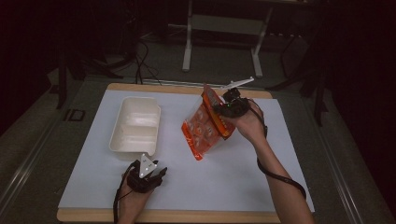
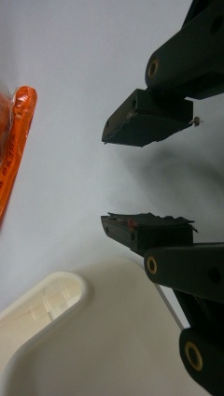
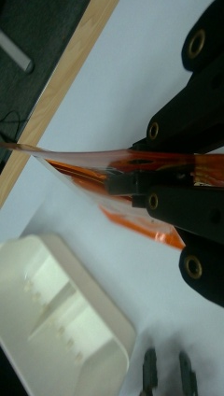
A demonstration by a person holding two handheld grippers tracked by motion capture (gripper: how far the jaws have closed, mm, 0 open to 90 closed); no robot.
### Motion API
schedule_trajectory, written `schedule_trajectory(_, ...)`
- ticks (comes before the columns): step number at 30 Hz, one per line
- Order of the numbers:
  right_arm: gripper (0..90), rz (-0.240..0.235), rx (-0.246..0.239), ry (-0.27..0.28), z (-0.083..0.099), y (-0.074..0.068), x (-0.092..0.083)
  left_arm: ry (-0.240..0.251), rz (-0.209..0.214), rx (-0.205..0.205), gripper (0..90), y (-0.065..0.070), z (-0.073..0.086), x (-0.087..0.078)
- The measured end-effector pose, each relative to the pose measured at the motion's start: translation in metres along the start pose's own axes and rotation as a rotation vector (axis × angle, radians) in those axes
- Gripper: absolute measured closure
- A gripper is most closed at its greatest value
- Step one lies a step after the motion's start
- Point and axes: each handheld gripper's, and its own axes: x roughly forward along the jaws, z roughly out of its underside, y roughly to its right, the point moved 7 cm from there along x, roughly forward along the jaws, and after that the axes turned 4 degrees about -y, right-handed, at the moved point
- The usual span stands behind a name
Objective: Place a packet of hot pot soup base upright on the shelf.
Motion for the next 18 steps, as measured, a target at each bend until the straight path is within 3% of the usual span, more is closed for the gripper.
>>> schedule_trajectory(10, 90.0, -0.032, -0.053, 0.014, -0.014, -0.031, 0.001, -0.002, 0.002, 0.0, 53.8, 0.0, 0.0, 0.0)
schedule_trajectory(18, 90.0, -0.049, -0.082, 0.042, -0.022, -0.048, -0.001, -0.002, 0.003, -0.001, 53.8, 0.0, 0.0, 0.0)
